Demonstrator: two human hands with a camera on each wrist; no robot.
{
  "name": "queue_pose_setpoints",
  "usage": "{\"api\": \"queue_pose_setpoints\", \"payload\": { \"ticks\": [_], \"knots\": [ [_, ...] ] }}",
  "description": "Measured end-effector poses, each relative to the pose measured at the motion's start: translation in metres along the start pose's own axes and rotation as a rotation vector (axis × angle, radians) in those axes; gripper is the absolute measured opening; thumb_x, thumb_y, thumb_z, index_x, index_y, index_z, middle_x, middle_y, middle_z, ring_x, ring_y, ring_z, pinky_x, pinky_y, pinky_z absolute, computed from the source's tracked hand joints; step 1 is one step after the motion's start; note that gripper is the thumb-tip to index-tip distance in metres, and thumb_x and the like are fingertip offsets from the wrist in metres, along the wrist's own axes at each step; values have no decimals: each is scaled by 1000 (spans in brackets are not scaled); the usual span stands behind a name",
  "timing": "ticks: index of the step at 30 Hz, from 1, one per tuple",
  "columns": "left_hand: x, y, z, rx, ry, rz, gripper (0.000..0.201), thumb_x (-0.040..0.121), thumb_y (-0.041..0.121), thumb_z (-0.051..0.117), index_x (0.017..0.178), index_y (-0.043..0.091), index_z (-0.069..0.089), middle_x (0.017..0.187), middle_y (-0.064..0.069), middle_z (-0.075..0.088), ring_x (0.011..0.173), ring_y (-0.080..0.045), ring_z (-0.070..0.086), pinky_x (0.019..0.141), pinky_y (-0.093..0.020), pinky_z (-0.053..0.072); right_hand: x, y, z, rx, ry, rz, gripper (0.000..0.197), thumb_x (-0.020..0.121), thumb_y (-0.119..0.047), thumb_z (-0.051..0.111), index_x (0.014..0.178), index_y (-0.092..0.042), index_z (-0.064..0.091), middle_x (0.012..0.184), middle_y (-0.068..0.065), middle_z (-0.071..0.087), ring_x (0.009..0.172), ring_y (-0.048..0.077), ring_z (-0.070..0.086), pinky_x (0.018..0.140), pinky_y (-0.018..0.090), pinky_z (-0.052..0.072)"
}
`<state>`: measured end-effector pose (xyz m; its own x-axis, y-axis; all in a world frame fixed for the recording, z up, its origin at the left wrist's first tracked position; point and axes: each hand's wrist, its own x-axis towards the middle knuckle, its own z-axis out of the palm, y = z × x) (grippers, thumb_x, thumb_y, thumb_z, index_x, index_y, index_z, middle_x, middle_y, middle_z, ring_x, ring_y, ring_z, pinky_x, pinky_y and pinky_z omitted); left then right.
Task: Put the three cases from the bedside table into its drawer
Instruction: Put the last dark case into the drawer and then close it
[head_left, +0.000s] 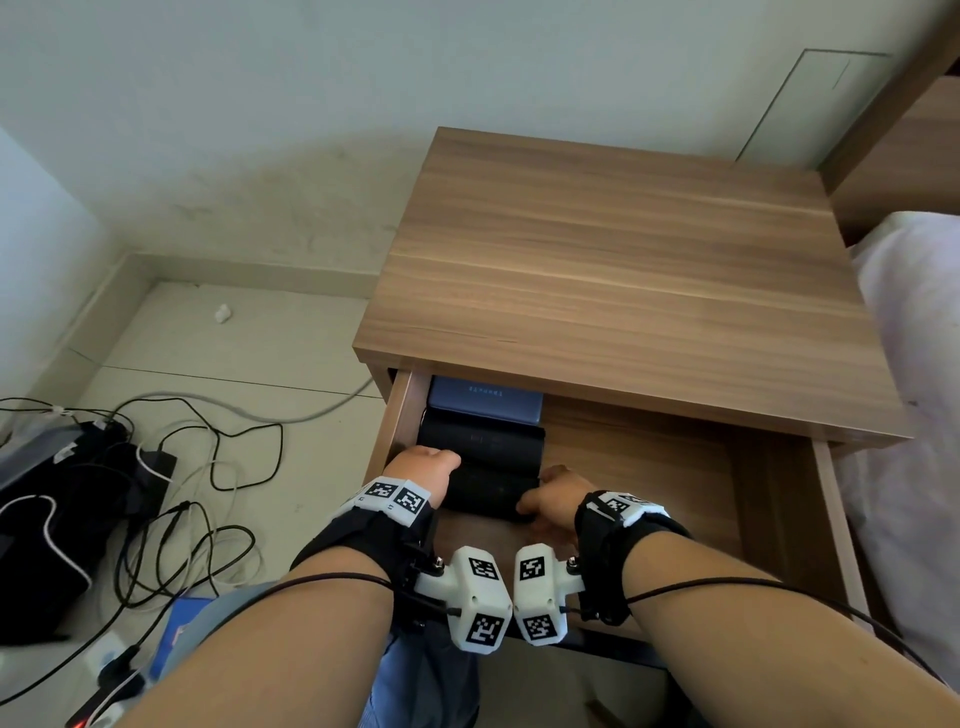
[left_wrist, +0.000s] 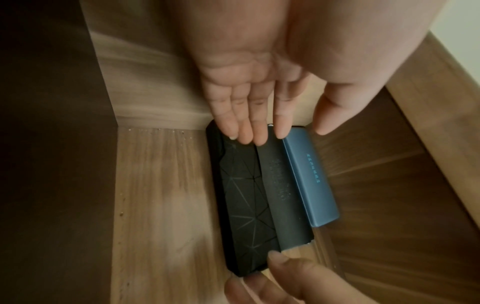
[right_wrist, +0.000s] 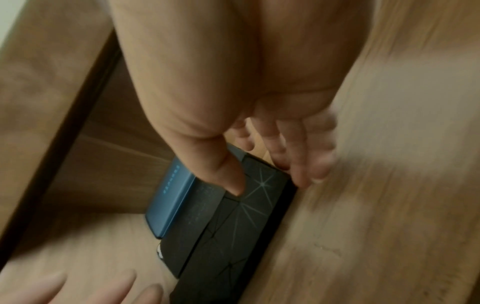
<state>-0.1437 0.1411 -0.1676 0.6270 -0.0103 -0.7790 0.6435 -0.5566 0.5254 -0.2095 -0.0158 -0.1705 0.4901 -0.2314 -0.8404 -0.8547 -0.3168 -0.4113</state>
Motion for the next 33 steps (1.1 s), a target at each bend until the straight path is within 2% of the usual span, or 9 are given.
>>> {"api": "queue_pose_setpoints", "payload": {
  "ticks": [2,6,8,11,15,18,23,28,33],
  "knots": [
    [0,2,-1,26,-20,2,16,73,34,50,71,18,54,83,-10,53,79,-27,50,85,-38,47,-6,-3,-4,-97,34,-4,40,80,-22,68,113,-6,54,88,8,60,77,24,59,54,25,45],
    [-6,6,-1,60,-34,28,20,62,36,47,70,19,50,78,-8,46,75,-26,40,72,-36,36,-18,0,-8,-153,76,-46,23,80,-24,68,91,-8,54,86,8,56,70,21,54,52,23,39],
    [-15,10,-1,53,-25,40,13,68,34,48,68,21,46,81,-7,47,78,-24,41,75,-36,38,-24,6,-7,-177,77,-54,28,81,-25,67,101,-7,60,81,6,55,59,16,49,51,23,38],
    [-31,12,-1,53,-7,63,14,64,35,47,69,23,44,82,-6,46,77,-22,41,78,-36,42,-39,18,-5,-206,64,-74,46,81,-30,66,121,-7,60,89,7,60,64,17,53,59,24,43],
    [-53,14,-2,36,28,106,18,69,35,50,74,18,53,84,-7,51,78,-24,46,89,-40,49,-57,33,-2,-250,37,-128,46,81,-28,67,123,-11,60,96,5,59,86,19,55,78,30,48],
    [-69,12,-4,54,50,131,16,81,31,50,66,23,51,87,-7,54,80,-24,50,98,-43,47,-69,44,4,-244,20,-149,46,78,-30,72,120,-17,60,99,3,62,91,18,60,81,28,50],
    [-89,4,-3,82,51,140,15,75,36,50,65,25,50,84,-6,54,79,-25,51,100,-46,48,-84,53,11,-195,3,-226,55,67,-42,78,116,-23,63,109,0,71,92,14,65,90,30,54],
    [-95,6,-8,104,47,131,12,65,38,46,65,26,46,84,-6,49,77,-23,45,99,-46,46,-96,53,5,-335,-103,-265,66,65,-47,79,124,-27,57,120,-7,65,108,13,61,99,28,46],
    [-94,8,-11,100,26,128,12,62,40,44,64,29,43,87,-5,46,79,-22,43,101,-46,44,-98,52,5,-413,-70,-282,70,65,-43,80,127,-25,54,116,-7,65,106,14,62,92,26,47]
  ]
}}
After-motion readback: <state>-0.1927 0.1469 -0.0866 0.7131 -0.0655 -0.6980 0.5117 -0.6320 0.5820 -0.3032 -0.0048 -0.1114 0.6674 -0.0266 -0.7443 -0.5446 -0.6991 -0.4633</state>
